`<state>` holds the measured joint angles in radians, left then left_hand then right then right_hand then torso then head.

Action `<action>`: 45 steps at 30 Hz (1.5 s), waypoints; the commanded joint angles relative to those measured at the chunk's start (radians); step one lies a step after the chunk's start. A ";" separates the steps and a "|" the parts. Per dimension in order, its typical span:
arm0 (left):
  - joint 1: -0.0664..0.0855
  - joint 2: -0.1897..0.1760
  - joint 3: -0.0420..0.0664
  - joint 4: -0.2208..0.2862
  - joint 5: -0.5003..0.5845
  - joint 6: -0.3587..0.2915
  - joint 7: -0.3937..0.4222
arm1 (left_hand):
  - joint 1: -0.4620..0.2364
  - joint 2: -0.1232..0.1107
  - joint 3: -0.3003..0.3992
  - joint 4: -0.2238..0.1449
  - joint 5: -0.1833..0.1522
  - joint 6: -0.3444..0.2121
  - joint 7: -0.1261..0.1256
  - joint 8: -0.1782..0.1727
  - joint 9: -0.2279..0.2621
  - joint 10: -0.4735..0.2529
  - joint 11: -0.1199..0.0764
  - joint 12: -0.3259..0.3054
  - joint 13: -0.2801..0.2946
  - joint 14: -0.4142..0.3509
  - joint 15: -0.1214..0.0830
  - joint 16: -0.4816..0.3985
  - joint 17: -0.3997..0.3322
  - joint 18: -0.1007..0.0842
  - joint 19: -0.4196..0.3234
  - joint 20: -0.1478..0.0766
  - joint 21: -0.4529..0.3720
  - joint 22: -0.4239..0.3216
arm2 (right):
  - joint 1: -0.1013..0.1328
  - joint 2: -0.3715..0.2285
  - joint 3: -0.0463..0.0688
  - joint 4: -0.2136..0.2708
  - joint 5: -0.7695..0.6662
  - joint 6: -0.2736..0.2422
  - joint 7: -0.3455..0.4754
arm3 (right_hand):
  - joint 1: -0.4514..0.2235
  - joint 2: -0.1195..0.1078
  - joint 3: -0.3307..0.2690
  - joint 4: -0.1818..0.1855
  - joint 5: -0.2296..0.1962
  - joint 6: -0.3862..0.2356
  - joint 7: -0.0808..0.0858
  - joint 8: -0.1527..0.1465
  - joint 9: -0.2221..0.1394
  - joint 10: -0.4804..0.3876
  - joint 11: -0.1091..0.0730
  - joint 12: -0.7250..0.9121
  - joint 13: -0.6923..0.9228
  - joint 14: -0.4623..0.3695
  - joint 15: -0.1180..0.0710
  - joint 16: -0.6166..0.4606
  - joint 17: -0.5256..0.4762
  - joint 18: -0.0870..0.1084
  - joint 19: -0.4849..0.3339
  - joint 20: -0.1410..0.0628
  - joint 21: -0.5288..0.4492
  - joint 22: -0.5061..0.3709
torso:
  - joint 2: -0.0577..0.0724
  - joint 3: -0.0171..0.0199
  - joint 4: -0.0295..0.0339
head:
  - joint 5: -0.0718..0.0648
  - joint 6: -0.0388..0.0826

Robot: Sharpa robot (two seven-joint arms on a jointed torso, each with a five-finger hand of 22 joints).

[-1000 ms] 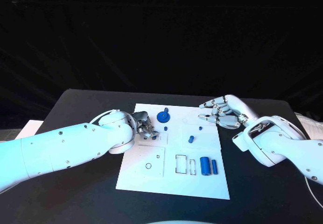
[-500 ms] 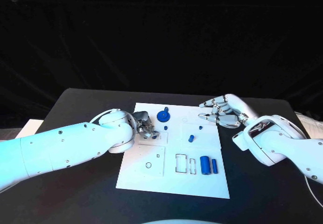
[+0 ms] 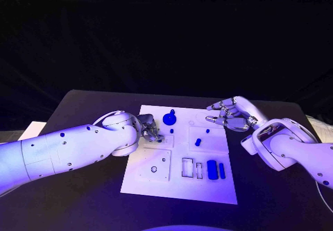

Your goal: Assemble the parts on the task board

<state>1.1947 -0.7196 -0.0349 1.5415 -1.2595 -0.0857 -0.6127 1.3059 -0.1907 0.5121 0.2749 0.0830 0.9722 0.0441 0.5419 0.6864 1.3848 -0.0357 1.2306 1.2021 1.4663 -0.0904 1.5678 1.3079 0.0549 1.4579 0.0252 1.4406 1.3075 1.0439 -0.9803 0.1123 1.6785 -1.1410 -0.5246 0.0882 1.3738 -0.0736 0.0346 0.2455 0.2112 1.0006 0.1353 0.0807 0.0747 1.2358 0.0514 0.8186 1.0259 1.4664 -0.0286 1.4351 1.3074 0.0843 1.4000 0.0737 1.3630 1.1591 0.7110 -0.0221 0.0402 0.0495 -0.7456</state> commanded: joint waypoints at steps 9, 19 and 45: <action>-0.008 0.002 -0.006 -0.002 0.031 0.037 -0.010 | -0.040 -0.016 0.079 -0.121 -0.008 0.034 -0.025 0.010 0.004 0.012 -0.011 0.020 0.014 0.105 -0.006 0.003 0.263 -0.009 0.010 -0.007 0.007 0.074 | -0.001 0.000 0.000 0.001 0.000 0.011 0.005 | -0.007 0.000 -0.002 0.006 0.005 0.010 0.000 0.006 -0.002 -0.004 -0.004 -0.004 -0.001 0.061 0.000 -0.002 0.063 -0.004 -0.005 0.002 -0.005 -0.001 | 0.000 0.0009 -0.0005 | -0.001 0.001; -0.008 0.009 -0.006 -0.013 0.035 0.041 -0.014 | -0.083 -0.007 0.008 -0.092 -0.008 0.048 -0.031 0.017 0.008 0.019 -0.016 0.034 0.028 0.105 -0.011 0.003 0.263 -0.011 0.015 -0.013 0.010 0.082 | -0.001 -0.002 0.000 0.003 0.000 0.012 0.004 | -0.007 0.002 -0.002 0.007 0.007 0.010 0.000 0.006 -0.002 -0.006 -0.004 -0.006 -0.003 0.060 0.000 -0.003 0.062 -0.003 -0.007 0.002 -0.006 -0.003 | 0.000 0.0014 -0.0017 | 0.000 0.000; -0.006 0.017 -0.003 -0.029 0.035 0.034 -0.021 | -0.149 -0.002 -0.078 -0.026 -0.001 0.063 -0.038 0.035 0.018 0.031 -0.022 0.052 0.045 0.105 -0.016 0.003 0.263 -0.014 0.025 -0.018 0.018 0.100 | -0.001 -0.003 0.000 0.005 0.004 0.014 0.002 | -0.007 0.002 -0.002 0.007 0.007 0.009 0.000 0.006 -0.002 -0.007 -0.004 -0.007 -0.004 0.060 0.000 -0.003 0.062 -0.003 -0.006 0.002 -0.006 -0.003 | 0.000 0.0008 -0.0007 | -0.007 -0.003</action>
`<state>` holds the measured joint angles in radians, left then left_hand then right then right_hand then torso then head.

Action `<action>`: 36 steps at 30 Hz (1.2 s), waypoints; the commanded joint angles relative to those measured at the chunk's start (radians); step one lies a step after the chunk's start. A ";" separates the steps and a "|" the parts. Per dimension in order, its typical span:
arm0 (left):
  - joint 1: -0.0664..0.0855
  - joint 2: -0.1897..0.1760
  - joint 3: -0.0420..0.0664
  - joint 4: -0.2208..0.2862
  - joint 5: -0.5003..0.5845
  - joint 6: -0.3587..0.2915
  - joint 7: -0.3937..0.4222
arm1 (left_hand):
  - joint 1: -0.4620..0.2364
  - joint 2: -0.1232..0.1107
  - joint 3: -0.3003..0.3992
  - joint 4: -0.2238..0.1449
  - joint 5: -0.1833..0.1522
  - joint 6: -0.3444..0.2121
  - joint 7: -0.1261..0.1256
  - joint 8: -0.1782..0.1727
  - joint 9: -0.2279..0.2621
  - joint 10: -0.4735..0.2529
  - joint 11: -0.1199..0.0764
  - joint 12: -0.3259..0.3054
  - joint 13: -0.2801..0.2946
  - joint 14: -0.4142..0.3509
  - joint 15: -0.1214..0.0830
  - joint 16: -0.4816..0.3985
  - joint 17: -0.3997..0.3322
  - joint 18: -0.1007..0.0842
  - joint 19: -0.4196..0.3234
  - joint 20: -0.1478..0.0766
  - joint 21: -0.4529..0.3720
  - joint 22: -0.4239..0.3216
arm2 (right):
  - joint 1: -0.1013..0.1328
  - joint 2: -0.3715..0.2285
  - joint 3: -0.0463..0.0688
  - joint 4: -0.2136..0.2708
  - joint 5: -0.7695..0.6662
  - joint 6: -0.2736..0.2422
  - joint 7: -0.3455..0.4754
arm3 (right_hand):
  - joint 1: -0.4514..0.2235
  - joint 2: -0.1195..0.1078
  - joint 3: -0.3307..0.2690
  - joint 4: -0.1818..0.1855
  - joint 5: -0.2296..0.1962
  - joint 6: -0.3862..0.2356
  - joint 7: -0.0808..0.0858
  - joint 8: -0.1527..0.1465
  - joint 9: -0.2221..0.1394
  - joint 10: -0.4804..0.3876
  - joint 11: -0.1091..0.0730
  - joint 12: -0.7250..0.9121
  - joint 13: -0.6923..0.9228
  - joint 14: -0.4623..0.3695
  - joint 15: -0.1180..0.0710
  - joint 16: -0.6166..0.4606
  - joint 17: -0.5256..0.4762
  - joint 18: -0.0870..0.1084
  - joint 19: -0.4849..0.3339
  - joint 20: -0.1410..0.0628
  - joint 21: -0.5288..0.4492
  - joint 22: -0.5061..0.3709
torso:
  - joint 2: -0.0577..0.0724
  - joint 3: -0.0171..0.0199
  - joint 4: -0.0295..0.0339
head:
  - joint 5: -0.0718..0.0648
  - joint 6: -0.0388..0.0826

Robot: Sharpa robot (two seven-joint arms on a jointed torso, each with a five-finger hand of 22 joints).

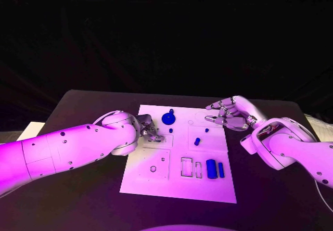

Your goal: Assemble the parts on the task board

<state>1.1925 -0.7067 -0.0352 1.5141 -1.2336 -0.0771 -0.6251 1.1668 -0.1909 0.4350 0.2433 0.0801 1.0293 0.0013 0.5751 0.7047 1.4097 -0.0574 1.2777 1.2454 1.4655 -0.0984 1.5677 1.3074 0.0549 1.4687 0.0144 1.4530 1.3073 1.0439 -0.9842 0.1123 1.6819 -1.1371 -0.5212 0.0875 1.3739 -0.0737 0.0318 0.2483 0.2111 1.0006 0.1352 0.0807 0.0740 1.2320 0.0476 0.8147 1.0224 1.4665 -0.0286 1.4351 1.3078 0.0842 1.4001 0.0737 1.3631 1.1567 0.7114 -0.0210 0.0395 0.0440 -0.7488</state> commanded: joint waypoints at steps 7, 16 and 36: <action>-0.003 0.013 -0.003 -0.010 0.009 0.036 -0.012 | -0.015 0.000 -0.005 0.012 0.002 0.008 0.004 0.004 0.000 0.008 -0.001 0.008 0.005 0.105 -0.009 0.003 0.263 -0.015 0.017 -0.008 0.009 0.105 | -0.001 0.001 0.000 0.003 0.007 0.016 -0.003 | -0.012 0.001 -0.003 0.007 0.007 0.009 0.000 0.005 -0.001 -0.004 0.000 -0.005 -0.003 0.059 0.000 -0.008 0.055 -0.002 -0.009 0.002 -0.009 -0.006 | 0.000 0.0004 0.0000 | -0.002 0.004; -0.001 0.023 -0.002 -0.024 0.009 0.051 -0.014 | -0.035 0.002 -0.023 0.035 0.002 0.016 0.001 0.010 0.003 0.017 -0.003 0.019 0.016 0.105 -0.010 0.003 0.263 -0.018 0.023 -0.009 0.015 0.114 | 0.000 0.000 0.000 0.004 0.041 0.023 -0.006 | -0.031 0.003 -0.015 0.020 0.016 0.008 0.000 0.005 -0.002 -0.005 0.001 -0.003 -0.006 0.058 0.001 -0.013 0.050 -0.002 -0.010 0.003 -0.011 -0.009 | 0.000 0.0002 0.0001 | -0.003 0.003; 0.000 0.029 -0.002 -0.036 0.009 0.053 -0.014 | -0.117 -0.004 -0.109 0.049 0.004 0.029 -0.001 0.017 0.005 0.025 -0.005 0.026 0.024 0.105 -0.011 0.003 0.263 -0.020 0.029 -0.010 0.021 0.127 | 0.000 -0.002 0.000 0.001 0.052 0.029 -0.011 | -0.045 0.004 -0.043 0.029 0.077 0.008 -0.001 0.005 -0.002 -0.015 0.001 -0.014 -0.023 0.056 0.000 -0.022 0.041 0.000 -0.013 0.002 -0.016 -0.016 | 0.000 -0.0003 0.0017 | -0.005 0.002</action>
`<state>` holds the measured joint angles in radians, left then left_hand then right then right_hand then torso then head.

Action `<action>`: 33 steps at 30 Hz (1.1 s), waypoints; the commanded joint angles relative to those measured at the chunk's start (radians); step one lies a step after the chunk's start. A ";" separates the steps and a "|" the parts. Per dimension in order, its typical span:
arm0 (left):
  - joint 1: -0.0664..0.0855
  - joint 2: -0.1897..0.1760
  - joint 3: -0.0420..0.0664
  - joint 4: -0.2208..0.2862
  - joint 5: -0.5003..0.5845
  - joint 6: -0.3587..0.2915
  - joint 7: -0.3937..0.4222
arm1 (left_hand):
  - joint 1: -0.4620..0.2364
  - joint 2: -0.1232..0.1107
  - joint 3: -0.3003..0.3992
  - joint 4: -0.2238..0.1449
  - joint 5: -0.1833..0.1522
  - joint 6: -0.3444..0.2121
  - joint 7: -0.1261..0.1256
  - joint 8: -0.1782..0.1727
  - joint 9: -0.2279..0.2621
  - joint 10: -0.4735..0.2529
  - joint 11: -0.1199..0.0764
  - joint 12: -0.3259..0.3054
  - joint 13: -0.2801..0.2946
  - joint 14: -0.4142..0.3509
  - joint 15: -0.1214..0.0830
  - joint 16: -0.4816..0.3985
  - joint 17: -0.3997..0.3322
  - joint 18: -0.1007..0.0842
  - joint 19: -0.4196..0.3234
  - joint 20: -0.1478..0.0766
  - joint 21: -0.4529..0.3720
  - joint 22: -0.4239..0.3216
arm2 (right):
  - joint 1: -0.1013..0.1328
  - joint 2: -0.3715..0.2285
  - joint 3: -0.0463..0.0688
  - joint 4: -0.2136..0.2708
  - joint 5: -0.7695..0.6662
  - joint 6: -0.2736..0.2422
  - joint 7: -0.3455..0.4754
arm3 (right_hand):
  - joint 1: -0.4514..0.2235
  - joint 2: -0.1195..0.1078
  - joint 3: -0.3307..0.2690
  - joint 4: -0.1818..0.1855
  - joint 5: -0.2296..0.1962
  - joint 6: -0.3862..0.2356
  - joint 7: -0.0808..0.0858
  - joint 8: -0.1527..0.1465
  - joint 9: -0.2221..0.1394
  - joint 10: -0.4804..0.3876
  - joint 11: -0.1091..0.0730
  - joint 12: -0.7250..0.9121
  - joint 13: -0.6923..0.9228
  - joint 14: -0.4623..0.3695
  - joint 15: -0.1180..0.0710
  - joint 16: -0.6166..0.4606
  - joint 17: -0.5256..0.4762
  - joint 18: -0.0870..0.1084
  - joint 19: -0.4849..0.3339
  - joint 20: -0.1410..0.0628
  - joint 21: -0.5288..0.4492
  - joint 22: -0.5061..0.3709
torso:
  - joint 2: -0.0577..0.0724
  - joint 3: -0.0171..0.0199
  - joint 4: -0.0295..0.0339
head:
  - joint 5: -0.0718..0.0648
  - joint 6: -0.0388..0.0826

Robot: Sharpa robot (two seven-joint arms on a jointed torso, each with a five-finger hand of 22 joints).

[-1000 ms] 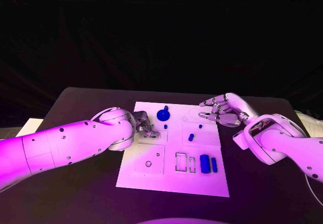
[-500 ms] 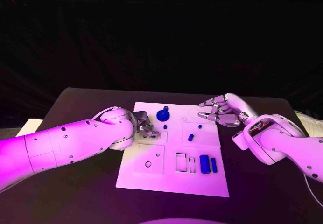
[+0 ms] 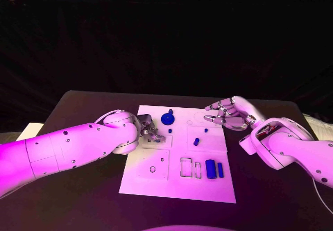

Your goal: Assemble the parts on the task board

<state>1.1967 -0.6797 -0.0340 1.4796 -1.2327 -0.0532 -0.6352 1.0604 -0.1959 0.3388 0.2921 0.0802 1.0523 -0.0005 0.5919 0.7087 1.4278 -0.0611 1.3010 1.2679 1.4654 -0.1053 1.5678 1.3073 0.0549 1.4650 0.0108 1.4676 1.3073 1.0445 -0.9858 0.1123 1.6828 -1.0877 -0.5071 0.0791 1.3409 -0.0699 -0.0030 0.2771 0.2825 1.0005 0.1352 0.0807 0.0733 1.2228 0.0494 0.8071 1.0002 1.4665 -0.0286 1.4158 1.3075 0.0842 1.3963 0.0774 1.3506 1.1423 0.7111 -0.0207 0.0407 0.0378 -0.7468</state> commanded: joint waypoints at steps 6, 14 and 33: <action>-0.004 0.000 -0.003 0.000 0.009 0.019 -0.004 | -0.049 0.019 -0.098 0.002 0.007 0.010 -0.001 0.001 0.000 0.009 -0.002 0.004 0.002 0.105 -0.005 0.003 0.263 -0.021 0.034 -0.007 0.007 0.130 | 0.000 0.000 0.000 -0.001 0.003 0.017 -0.004 | -0.013 0.000 -0.010 0.001 0.007 0.008 0.000 0.005 -0.001 -0.008 -0.001 -0.010 -0.004 0.056 0.000 -0.003 0.041 0.000 -0.009 -0.001 -0.004 -0.001 | -0.001 -0.0011 0.0007 | 0.000 -0.001; -0.003 -0.008 -0.002 0.010 0.009 0.005 -0.005 | -0.062 0.037 -0.155 0.003 0.008 0.011 -0.002 0.002 -0.001 0.010 -0.003 0.005 0.004 0.105 -0.006 0.003 0.263 -0.021 0.035 -0.008 0.008 0.132 | 0.000 0.000 0.000 -0.003 0.003 0.019 -0.006 | -0.015 0.001 -0.012 0.002 0.008 0.009 0.000 0.005 -0.001 -0.010 -0.001 -0.013 -0.007 0.056 0.000 -0.004 0.041 0.000 -0.010 -0.001 -0.005 -0.002 | 0.000 -0.0011 0.0006 | 0.003 0.002; 0.015 -0.044 0.017 0.038 0.025 0.019 -0.007 | -0.071 0.048 -0.180 0.003 0.008 0.011 -0.003 0.002 0.000 0.011 -0.004 0.005 0.004 0.105 -0.007 0.003 0.263 -0.021 0.036 -0.009 0.008 0.134 | 0.000 0.002 0.000 -0.008 0.003 0.022 -0.008 | -0.017 0.001 -0.014 0.003 0.009 0.009 0.000 0.005 -0.001 -0.011 -0.001 -0.015 -0.009 0.056 0.001 -0.006 0.038 0.000 -0.010 -0.001 -0.006 -0.004 | 0.000 -0.0013 -0.0002 | 0.006 0.006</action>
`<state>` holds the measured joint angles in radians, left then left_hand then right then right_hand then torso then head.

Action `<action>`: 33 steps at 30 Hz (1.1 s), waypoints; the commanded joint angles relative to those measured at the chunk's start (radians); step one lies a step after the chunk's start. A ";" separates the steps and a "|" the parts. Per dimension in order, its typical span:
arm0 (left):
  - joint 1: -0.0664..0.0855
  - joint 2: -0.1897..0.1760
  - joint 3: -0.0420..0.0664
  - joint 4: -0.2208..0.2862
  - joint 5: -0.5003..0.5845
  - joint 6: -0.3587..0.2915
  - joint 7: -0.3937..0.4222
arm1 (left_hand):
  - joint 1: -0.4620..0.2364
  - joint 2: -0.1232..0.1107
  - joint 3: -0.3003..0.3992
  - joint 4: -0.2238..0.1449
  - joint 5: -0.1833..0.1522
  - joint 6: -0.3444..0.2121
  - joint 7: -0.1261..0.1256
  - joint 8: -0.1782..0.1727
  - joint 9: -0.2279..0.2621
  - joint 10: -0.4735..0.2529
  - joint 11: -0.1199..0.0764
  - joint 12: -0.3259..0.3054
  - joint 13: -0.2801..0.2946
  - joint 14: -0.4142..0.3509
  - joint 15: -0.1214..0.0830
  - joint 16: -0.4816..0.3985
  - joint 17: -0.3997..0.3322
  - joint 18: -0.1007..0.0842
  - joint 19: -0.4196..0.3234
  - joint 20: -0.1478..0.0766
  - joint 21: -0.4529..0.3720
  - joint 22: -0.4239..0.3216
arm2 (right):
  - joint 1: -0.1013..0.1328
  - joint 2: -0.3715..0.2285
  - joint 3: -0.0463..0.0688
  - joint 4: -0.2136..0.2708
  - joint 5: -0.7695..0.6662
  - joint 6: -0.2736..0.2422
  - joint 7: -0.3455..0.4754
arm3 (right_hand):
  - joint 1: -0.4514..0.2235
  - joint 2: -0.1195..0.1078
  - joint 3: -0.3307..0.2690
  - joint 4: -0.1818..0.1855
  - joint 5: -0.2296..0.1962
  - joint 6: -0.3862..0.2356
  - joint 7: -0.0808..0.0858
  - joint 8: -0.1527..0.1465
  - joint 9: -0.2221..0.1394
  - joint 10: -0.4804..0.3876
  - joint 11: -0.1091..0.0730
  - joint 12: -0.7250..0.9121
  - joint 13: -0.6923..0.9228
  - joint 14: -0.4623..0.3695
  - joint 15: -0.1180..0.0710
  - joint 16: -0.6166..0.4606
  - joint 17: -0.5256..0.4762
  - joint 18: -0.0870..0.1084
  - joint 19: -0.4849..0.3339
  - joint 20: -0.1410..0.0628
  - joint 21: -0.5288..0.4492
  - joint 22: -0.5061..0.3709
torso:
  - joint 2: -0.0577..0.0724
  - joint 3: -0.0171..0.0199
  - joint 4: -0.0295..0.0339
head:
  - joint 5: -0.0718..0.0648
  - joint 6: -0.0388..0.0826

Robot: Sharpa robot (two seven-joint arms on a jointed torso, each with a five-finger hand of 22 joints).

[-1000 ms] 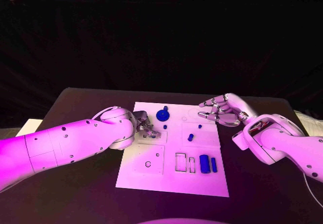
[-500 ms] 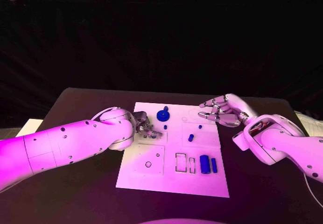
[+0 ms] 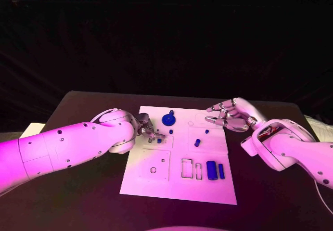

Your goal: Assemble the parts on the task board

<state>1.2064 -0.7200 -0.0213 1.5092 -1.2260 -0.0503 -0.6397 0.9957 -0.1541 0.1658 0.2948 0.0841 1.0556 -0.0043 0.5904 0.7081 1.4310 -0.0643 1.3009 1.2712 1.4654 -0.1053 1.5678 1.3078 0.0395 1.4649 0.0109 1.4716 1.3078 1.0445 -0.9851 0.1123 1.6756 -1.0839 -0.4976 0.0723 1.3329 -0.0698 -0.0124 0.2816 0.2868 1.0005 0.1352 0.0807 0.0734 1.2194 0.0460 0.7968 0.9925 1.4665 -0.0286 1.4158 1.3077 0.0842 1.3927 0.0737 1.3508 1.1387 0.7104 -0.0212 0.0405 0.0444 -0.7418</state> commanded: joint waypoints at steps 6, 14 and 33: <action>0.022 -0.012 0.021 0.026 0.062 -0.003 0.003 | -0.011 0.004 -0.031 0.001 0.005 0.006 0.002 0.004 0.000 0.005 0.000 0.000 -0.005 0.105 -0.007 0.003 0.263 -0.004 0.032 -0.009 -0.001 0.127 | 0.000 0.005 0.000 -0.006 -0.001 0.013 -0.001 | -0.010 0.001 -0.007 -0.001 0.006 0.009 -0.001 0.005 -0.001 -0.009 0.002 -0.006 -0.003 0.055 0.001 -0.007 0.036 0.000 -0.008 0.002 -0.007 -0.002 | 0.000 -0.0013 -0.0012 | 0.000 0.004; 0.041 -0.017 0.050 0.011 0.143 -0.002 0.008 | -0.006 0.014 -0.068 0.000 0.006 -0.013 0.008 -0.004 -0.002 -0.017 0.005 -0.032 -0.037 0.105 -0.004 0.003 0.263 0.006 0.011 -0.007 -0.031 0.090 | -0.001 0.009 0.000 -0.013 0.000 0.015 -0.001 | -0.009 0.001 -0.008 -0.002 0.006 0.009 -0.001 0.005 -0.001 -0.009 0.002 -0.006 -0.003 0.055 0.000 -0.007 0.036 0.000 -0.008 0.002 -0.007 -0.002 | 0.001 -0.0010 -0.0004 | -0.003 0.004; 0.149 0.126 0.038 -0.345 0.134 0.241 0.084 | 0.177 0.030 -0.040 -0.003 -0.001 -0.143 0.093 -0.153 -0.157 -0.194 0.078 -0.275 -0.307 0.105 0.056 0.003 0.263 0.034 -0.051 0.051 -0.138 -0.019 | -0.001 0.020 0.000 -0.028 0.000 0.014 -0.002 | -0.004 0.004 -0.008 -0.004 0.008 0.009 -0.001 0.005 -0.001 -0.010 0.002 -0.008 -0.006 0.055 0.000 -0.008 0.036 0.001 -0.008 0.002 -0.008 -0.004 | 0.002 -0.0020 -0.0016 | 0.000 0.016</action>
<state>1.3523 -0.6015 0.0174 1.1783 -1.0486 0.0863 -0.5791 1.1617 -0.1252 0.1314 0.2911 0.0841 0.9057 0.0899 0.4330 0.5526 1.2263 0.0159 1.0118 0.9524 1.4638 -0.0495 1.5678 1.3075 0.0705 1.4088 0.0639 1.3267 1.2819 1.0442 -0.9665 0.1120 1.6478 -1.0826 -0.4942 0.0699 1.3330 -0.0699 -0.0151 0.2788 0.2906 1.0005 0.1352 0.0807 0.0735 1.2161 0.0496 0.7928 0.9878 1.4665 -0.0286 1.4118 1.3078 0.0842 1.3891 0.0774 1.3473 1.1355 0.7124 -0.0225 0.0399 0.0441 -0.7254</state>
